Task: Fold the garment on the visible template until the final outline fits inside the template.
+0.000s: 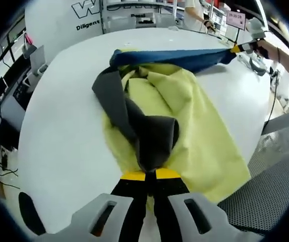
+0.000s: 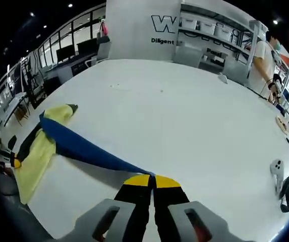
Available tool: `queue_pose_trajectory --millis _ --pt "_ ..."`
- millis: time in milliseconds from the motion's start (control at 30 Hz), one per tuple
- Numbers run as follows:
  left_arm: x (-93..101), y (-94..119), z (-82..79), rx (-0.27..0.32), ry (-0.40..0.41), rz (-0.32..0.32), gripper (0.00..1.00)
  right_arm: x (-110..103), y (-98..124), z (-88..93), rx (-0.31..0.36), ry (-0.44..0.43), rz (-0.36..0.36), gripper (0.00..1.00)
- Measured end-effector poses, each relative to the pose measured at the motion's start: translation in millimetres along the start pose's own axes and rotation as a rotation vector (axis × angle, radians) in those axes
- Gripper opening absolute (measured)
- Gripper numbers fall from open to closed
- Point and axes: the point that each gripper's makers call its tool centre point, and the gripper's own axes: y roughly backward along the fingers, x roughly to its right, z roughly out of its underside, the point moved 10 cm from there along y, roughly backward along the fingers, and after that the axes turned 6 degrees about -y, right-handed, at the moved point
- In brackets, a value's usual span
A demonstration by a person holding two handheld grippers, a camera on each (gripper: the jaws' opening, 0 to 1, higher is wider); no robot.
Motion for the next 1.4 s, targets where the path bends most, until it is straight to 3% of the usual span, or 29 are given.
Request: queue_pose_trajectory --millis 133,233,733,1400 --pt "-3.9 2.1 1.1 -0.010 -0.013 -0.046 0.02 1.9 -3.8 2.6 -0.021 -0.008 0.006 0.00" --pt "-7.7 3.1 3.2 -0.005 0.021 -0.039 0.02 5.0 -7.8 3.6 -0.032 -0.014 0.006 0.00" --pt "-12.1 5.4 6.7 -0.012 0.028 -0.063 0.02 27.8 -36.1 2.6 -0.106 -0.010 0.036 0.00" --pt "-13.0 7.9 9.9 -0.019 0.039 -0.095 0.02 38.3 -56.5 7.5 -0.192 0.031 0.101 0.00"
